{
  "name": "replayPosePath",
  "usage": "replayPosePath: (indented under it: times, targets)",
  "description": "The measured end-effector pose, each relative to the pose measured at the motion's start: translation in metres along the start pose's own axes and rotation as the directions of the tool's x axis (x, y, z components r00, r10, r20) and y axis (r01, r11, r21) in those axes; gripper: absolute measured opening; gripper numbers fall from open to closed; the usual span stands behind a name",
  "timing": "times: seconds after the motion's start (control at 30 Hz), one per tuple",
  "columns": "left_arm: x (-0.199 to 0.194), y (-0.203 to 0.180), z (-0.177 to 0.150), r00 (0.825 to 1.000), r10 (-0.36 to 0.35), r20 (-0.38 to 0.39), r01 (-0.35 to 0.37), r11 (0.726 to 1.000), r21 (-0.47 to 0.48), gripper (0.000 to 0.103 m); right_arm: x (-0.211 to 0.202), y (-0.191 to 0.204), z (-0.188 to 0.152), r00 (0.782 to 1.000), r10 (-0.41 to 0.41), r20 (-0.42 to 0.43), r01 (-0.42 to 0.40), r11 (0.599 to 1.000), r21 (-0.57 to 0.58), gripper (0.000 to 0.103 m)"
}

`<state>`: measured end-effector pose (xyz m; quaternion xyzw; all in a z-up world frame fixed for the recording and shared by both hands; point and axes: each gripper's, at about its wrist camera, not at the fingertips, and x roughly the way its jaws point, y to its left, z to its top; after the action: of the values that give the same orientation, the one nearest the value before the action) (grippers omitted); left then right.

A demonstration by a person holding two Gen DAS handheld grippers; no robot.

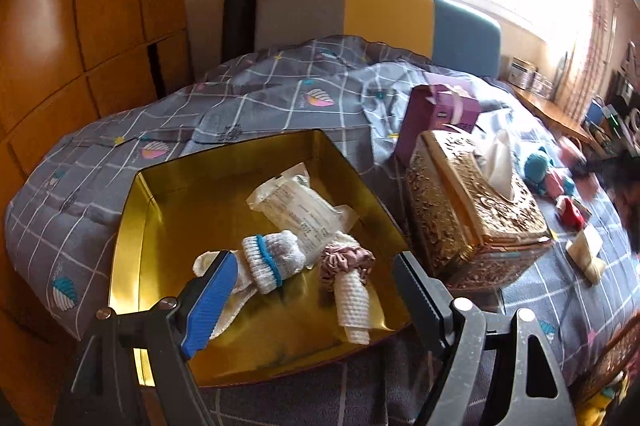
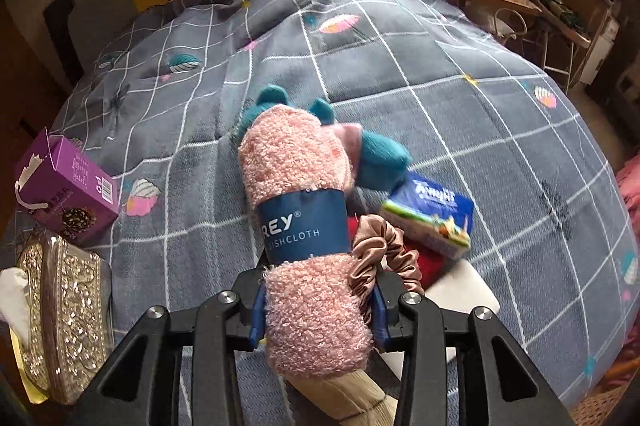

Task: Organize soft objects
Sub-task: 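Carry the pink towel roll and scrunchie to the gold tray and release with right gripper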

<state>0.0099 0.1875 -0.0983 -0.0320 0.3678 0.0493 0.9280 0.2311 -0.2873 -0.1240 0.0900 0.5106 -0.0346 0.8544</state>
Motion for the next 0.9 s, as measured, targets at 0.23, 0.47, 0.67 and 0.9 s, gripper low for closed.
replayPosePath:
  times: [0.23,0.47,0.67,0.9]
  targets:
    - [-0.005,-0.008,-0.004,0.999,-0.037,0.009,0.036,0.998,0.048,0.082,-0.008,0.089,0.071,0.999,0.032,0.003,-0.031,0.995,-0.097,0.041]
    - [-0.007,-0.010,-0.007,0.998,-0.054,0.022,0.052,0.996,0.070,0.083,-0.066,0.218,0.068,0.951,0.292,0.106,-0.235,0.900,-0.366,0.041]
    - [-0.009,0.003,-0.010,0.998,-0.056,0.027,0.056,0.998,0.031,0.083,-0.105,0.291,0.005,0.883,0.468,0.014,-0.367,0.710,-0.601,0.041]
    - [-0.013,0.058,-0.014,1.000,0.002,0.006,-0.001,0.990,-0.142,0.083,-0.112,0.335,-0.087,0.827,0.524,-0.203,-0.487,0.489,-0.723,0.042]
